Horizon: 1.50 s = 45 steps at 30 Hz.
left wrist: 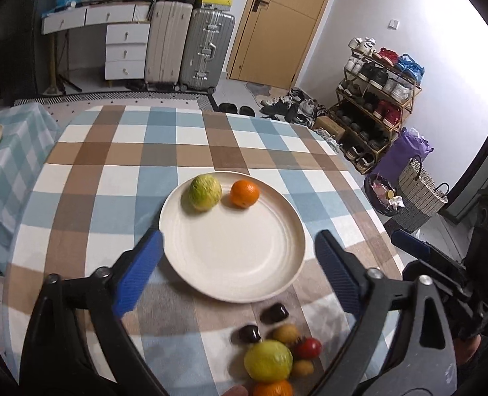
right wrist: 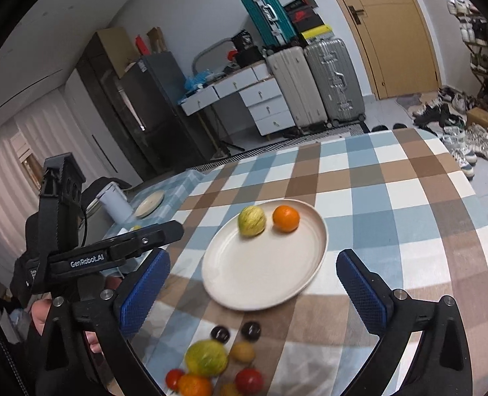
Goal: Organize fruits
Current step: 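Withdraw both tools from the plate back toward the fruit cluster, then grasp the red tomato with the left tool while the right tool grasps a tangerine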
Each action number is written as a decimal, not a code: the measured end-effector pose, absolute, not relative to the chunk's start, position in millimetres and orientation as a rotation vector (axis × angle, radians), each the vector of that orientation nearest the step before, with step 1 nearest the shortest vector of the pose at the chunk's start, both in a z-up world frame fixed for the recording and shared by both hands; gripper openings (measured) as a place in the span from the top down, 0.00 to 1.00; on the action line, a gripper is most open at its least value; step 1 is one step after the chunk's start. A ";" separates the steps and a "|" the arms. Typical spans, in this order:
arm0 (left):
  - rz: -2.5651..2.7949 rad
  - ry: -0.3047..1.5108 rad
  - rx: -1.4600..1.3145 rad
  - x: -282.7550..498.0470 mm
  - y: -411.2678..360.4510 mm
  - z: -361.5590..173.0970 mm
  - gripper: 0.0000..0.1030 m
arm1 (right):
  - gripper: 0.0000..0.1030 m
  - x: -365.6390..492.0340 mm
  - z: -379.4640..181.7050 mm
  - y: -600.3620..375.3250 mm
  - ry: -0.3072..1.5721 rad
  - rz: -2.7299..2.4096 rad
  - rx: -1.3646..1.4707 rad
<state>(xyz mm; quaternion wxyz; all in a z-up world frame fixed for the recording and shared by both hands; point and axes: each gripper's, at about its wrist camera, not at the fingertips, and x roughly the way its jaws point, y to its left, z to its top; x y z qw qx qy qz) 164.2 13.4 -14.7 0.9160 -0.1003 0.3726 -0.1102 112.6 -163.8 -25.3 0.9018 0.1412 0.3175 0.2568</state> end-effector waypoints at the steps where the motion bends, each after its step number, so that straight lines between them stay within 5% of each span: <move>1: -0.219 0.753 -0.207 154.2 13.6 -12.5 0.02 | 0.00 103.6 -24.2 -161.8 0.647 0.536 0.281; 17: -0.100 0.748 -0.205 39.2 33.9 -47.5 0.01 | 0.00 9.5 -46.9 -142.0 0.567 0.551 0.163; 37: -0.271 0.958 -0.231 9.5 29.6 -128.3 0.01 | 0.00 -23.6 -83.6 -141.5 0.635 0.533 0.166; 45: -0.351 0.969 -0.126 12.7 17.1 -125.6 0.25 | 0.00 -21.8 -86.6 -143.2 0.646 0.531 0.175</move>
